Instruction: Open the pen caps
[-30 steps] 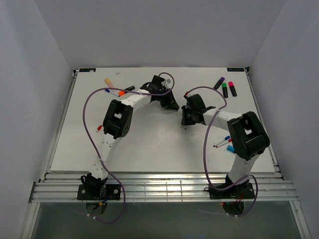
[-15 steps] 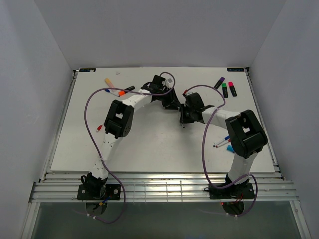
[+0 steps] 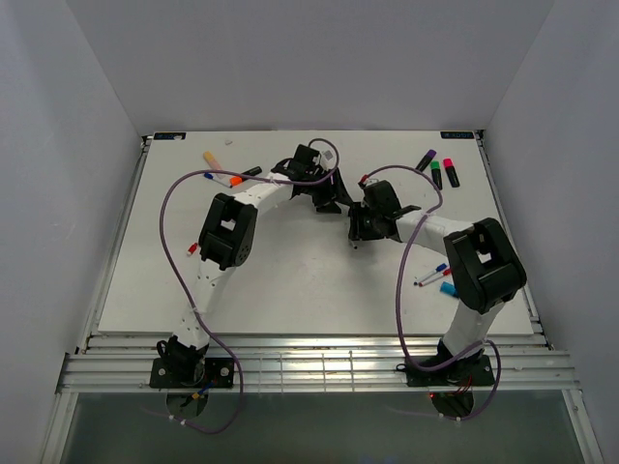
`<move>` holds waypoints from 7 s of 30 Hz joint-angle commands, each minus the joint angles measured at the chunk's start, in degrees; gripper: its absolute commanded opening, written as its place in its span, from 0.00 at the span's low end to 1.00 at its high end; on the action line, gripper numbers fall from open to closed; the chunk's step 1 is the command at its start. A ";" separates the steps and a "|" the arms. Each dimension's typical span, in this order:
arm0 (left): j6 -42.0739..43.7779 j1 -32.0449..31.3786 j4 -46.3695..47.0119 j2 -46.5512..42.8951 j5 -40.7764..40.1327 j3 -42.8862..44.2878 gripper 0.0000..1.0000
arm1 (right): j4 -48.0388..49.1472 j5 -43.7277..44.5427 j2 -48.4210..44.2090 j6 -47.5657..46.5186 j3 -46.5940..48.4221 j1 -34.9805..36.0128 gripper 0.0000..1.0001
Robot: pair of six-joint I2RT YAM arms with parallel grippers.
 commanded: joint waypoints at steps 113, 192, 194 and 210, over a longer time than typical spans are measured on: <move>-2.43 -1.86 16.99 -36.67 1.66 -43.96 0.66 | -1.11 -17.65 -14.65 5.91 -1.52 3.43 0.08; -1.72 4.74 7.32 -27.10 -0.54 -29.37 0.00 | -6.82 4.15 -10.53 0.72 -1.70 11.97 0.08; -2.16 4.47 7.23 -26.22 -0.28 -28.49 0.00 | -7.43 2.83 -9.04 0.02 -0.39 10.82 0.08; 2.75 3.50 1.17 -16.73 0.08 -19.18 0.00 | -7.17 -2.10 3.01 -2.36 7.62 7.30 0.11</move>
